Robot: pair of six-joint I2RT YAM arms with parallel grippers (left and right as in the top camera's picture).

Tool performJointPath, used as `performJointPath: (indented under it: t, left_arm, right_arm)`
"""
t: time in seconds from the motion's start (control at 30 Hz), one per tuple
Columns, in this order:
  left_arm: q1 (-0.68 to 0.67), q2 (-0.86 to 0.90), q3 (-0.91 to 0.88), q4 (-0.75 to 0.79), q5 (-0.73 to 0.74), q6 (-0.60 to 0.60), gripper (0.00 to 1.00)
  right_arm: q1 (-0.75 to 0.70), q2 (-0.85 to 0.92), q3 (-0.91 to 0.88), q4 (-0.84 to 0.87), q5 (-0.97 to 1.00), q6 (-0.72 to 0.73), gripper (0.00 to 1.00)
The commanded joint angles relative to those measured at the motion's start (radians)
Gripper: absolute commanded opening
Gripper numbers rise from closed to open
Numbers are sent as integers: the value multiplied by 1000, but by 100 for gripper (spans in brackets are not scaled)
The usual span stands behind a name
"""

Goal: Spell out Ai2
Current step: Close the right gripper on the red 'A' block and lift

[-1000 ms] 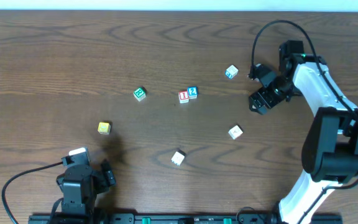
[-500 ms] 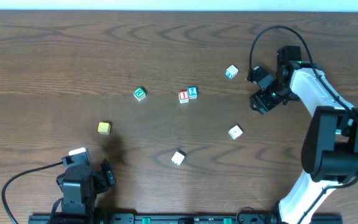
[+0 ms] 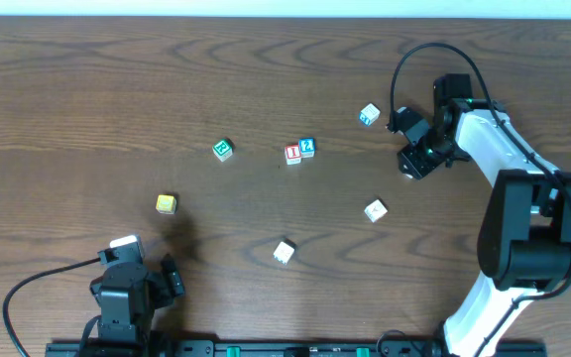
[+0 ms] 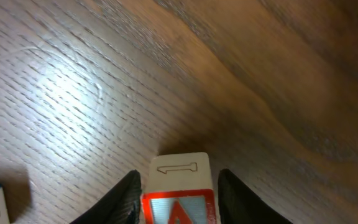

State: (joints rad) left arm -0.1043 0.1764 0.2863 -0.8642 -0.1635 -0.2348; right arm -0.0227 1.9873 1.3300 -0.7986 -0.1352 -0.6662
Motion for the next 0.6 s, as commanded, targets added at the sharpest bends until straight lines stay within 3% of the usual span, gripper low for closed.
performJointPath:
  t: [0.0, 0.57]
  left_arm:
    - [6, -7, -3, -11, 0, 11, 95]
    - [6, -7, -3, -11, 0, 11, 95]
  right_arm:
    - [5, -5, -9, -1, 27, 0, 38]
    - [5, -5, -9, -4, 30, 54, 24]
